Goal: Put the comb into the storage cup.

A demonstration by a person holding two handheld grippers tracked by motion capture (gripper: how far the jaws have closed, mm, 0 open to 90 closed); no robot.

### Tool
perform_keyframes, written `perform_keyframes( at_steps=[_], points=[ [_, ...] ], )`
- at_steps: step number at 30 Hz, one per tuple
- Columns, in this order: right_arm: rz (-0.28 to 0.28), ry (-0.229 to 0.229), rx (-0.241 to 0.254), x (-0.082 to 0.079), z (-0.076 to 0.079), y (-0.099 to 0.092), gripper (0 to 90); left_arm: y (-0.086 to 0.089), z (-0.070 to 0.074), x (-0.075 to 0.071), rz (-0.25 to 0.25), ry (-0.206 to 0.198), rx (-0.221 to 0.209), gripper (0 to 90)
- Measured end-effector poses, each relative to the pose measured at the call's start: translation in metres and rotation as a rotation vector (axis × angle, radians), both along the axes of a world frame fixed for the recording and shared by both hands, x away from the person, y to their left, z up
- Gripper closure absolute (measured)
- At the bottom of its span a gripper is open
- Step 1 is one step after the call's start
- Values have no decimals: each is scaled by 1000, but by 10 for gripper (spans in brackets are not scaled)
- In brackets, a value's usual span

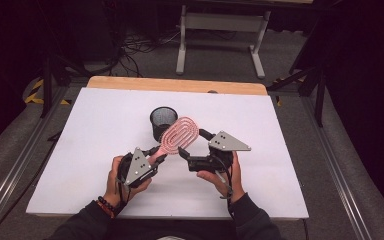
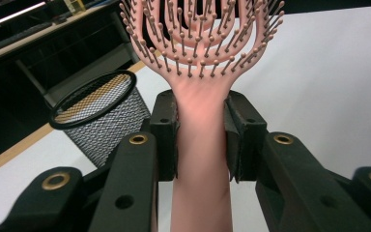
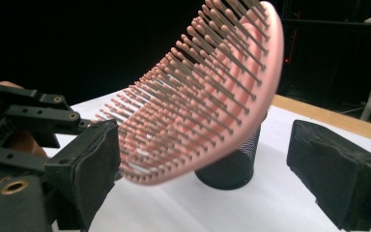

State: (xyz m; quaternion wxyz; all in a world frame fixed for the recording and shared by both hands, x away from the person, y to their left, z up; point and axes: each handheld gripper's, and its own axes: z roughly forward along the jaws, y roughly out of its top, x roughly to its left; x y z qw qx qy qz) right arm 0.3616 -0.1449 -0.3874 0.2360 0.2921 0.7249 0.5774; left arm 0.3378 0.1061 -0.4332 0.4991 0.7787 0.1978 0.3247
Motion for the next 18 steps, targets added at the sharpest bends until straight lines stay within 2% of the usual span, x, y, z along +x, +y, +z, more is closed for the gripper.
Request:
perform_keyframes(
  at_steps=[8,9,12,13,14,18],
  points=[
    [11,4,42,2,-2,0,214,-7,-5,-2,-15,-8,28,695],
    [25,10,49,2,-2,1,254,-10,-7,-3,-20,-18,41,695],
    [40,6,56,1,-3,3,301,-12,-9,-4,-23,-17,51,695],
    [43,5,65,1,-3,2,346,-13,-9,-3,-24,-15,49,696],
    [43,5,65,1,-3,2,346,-13,-10,-3,-21,-14,45,696],
    [55,27,111,2,-4,-3,461,-14,-12,-2,-21,0,55,696]
  ],
)
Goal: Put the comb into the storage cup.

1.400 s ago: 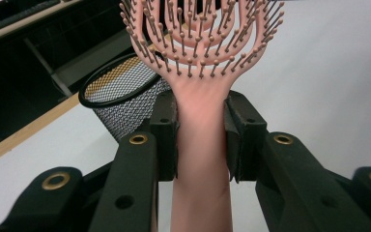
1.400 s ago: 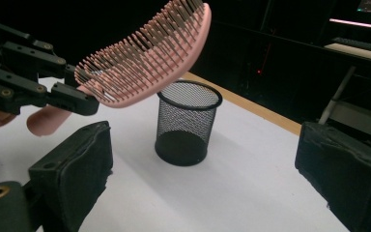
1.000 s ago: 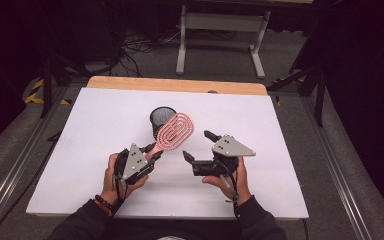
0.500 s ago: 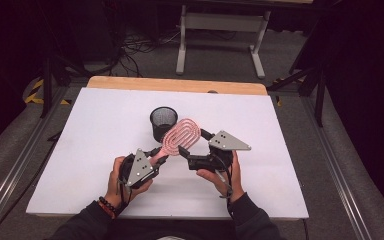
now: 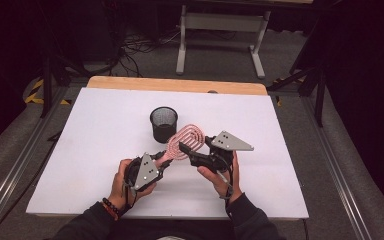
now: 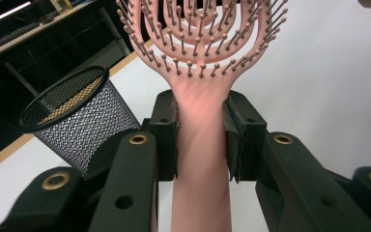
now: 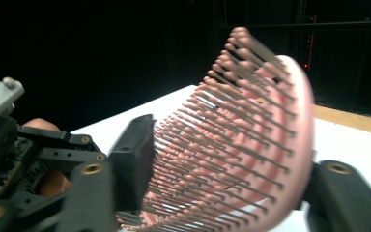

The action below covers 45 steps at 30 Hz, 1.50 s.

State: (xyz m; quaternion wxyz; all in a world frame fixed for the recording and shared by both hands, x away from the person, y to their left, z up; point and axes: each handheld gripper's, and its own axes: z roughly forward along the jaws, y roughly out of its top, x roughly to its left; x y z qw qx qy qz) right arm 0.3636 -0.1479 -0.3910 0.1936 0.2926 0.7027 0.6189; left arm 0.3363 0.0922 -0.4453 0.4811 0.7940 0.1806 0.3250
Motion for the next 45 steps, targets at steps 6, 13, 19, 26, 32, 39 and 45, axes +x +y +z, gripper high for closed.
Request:
perform_keyframes(
  at_steps=[6,13,19,26,32,39,45],
  points=[
    [40,3,18,-2,0,0,561,-3,-5,2,5,13,28,696],
    [85,-5,29,-9,-2,5,625,-6,-10,4,1,26,49,696],
    [91,-40,10,-15,0,8,630,-6,-10,4,-5,24,43,694],
    [94,-50,5,-16,0,7,631,-7,-11,5,-15,28,45,690],
    [96,-63,6,-17,2,6,633,-6,-12,6,-10,35,45,593],
    [91,-78,8,-18,4,2,635,-7,-15,7,-15,34,85,453],
    [80,-94,7,-19,8,-3,635,-5,-17,10,-11,56,68,313]
  ],
)
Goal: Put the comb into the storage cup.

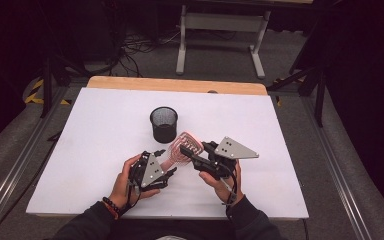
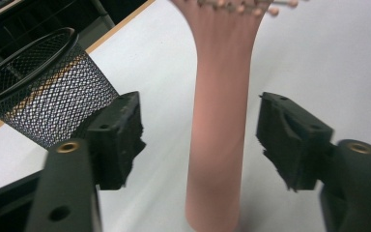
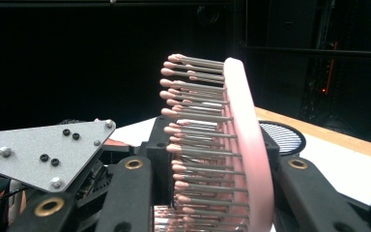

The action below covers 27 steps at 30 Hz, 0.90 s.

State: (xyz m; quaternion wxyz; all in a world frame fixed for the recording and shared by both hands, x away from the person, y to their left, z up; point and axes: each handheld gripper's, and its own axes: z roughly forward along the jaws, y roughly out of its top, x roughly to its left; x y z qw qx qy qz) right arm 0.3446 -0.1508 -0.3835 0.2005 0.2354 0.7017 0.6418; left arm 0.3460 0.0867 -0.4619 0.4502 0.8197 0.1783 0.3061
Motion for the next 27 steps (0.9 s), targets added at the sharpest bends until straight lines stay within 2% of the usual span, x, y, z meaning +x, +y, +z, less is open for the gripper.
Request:
perform_keyframes(
  at_steps=[6,14,21,25,27],
  points=[
    [-26,-18,0,0,4,-8,635,4,1,1,-45,26,-33,207],
    [-44,-26,-4,0,6,-15,635,8,2,1,-55,29,-38,142],
    [-64,-51,-18,-1,9,-21,635,16,5,5,-67,64,-65,83],
    [-77,-62,-27,-1,10,-25,635,20,7,5,-79,49,-51,45],
    [-79,-64,-27,-1,10,-25,635,23,8,5,-63,36,-52,45]
  ],
)
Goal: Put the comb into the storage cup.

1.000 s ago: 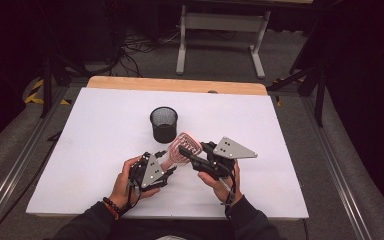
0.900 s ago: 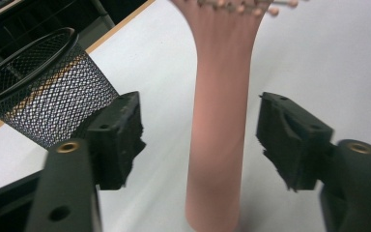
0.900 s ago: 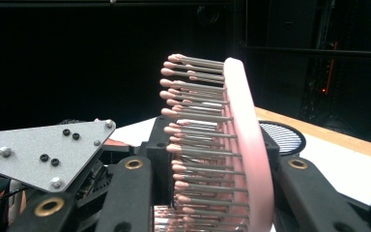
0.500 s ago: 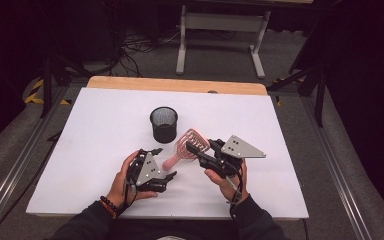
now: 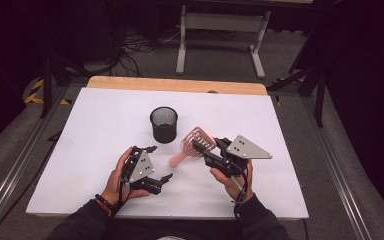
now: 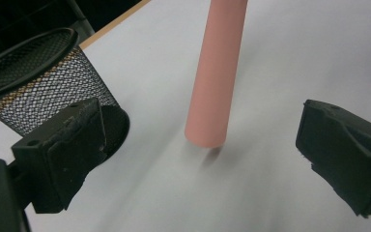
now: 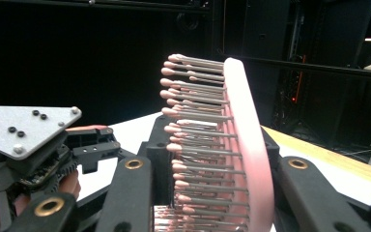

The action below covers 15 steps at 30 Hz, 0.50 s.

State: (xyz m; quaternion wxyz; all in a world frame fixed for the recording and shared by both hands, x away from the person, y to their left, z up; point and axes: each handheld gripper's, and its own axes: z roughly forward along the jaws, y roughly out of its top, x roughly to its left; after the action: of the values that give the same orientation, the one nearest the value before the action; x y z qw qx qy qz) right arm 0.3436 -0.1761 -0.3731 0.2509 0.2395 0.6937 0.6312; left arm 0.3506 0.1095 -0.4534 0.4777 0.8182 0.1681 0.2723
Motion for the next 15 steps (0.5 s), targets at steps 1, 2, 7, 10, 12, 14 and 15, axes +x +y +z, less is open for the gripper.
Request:
perform_keyframes(
  at_steps=[1,2,7,10,12,14,15],
  points=[
    [-3,2,-2,0,0,-1,635,1,0,0,4,5,-10,47],
    [-6,0,-2,0,0,-2,635,2,1,0,4,10,-17,47],
    [-18,-15,-6,-1,1,-6,635,11,4,0,-2,-13,-19,46],
    [-26,-31,-9,-2,3,-7,635,18,7,-1,3,-13,-46,48],
    [-28,-28,-7,-2,3,-7,635,24,8,-1,5,-8,-59,51],
    [-28,-24,-10,-1,3,-8,635,28,9,-1,19,-16,-56,52],
    [-35,-22,-11,-1,3,-9,634,31,10,-2,24,-18,-57,56]
  ],
)
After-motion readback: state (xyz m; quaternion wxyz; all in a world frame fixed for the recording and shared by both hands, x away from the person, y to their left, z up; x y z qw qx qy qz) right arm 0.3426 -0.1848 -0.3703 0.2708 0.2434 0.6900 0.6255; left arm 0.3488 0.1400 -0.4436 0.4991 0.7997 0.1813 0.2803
